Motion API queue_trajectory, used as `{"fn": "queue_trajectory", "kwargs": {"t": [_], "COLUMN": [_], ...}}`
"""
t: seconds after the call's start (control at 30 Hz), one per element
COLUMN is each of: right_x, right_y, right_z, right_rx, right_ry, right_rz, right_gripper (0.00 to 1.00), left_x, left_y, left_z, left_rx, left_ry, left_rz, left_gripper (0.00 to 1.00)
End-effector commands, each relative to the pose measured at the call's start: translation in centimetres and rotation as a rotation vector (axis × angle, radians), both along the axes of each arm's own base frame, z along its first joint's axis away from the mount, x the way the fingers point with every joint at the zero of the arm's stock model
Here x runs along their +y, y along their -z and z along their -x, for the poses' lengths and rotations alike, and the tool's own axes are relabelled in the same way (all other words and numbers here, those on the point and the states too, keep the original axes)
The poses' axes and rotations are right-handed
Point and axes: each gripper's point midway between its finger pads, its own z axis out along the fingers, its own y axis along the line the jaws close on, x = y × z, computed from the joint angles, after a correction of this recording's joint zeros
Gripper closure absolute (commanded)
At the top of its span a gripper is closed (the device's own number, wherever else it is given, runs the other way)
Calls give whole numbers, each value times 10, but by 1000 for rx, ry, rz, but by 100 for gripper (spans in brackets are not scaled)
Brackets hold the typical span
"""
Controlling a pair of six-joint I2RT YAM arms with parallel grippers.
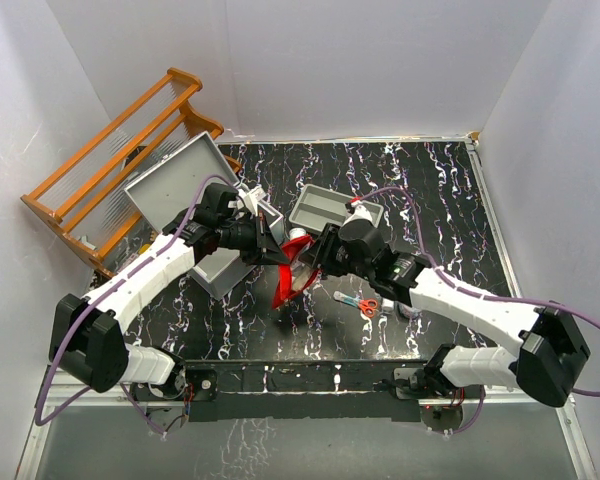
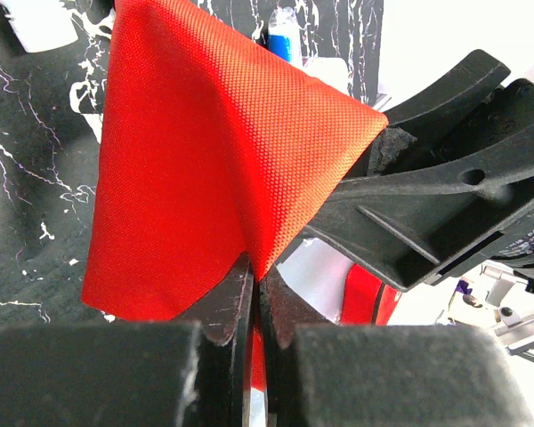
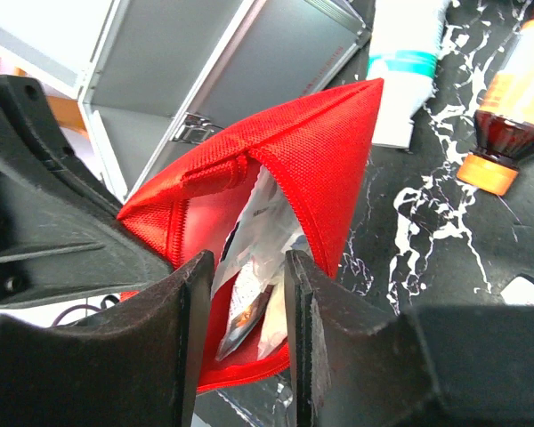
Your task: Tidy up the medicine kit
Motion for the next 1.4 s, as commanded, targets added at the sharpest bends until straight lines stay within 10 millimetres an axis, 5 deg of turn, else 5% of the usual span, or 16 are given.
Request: {"fn": "queue_trajectory", "kwargs": {"t": [0.0,0.23,0.4,0.6,0.87,1.23,1.37], "right_x": [6,9,13,27,39,36,39], "right_y": [-19,-16,-17,-21,0,-7,2], "right_z": [-9,-14,-10,19,46,-2,-12], "right_rx": [-6,23,41,125,268,130,133], "right_ry": [22,36,7,-142,-275,-84,-65], "right_rz": [0,33,26,-26,-18,15,50], "right_gripper": [70,81,100,100,100,100,90], "left_x": [0,2,5,12,13,13,11], "left_y": [-2,4,11,20,13,17,16], "left_z": [5,7,10,13,18,25,25], "left_rx": [-16,-36,-79,-162,-241,-198,-190], "left_ry": [31,52,83,137,180,204,209], "left_rz": [12,8,1,-39,-14,-5,2], "left_gripper": [100,100,100,100,100,100,100]}}
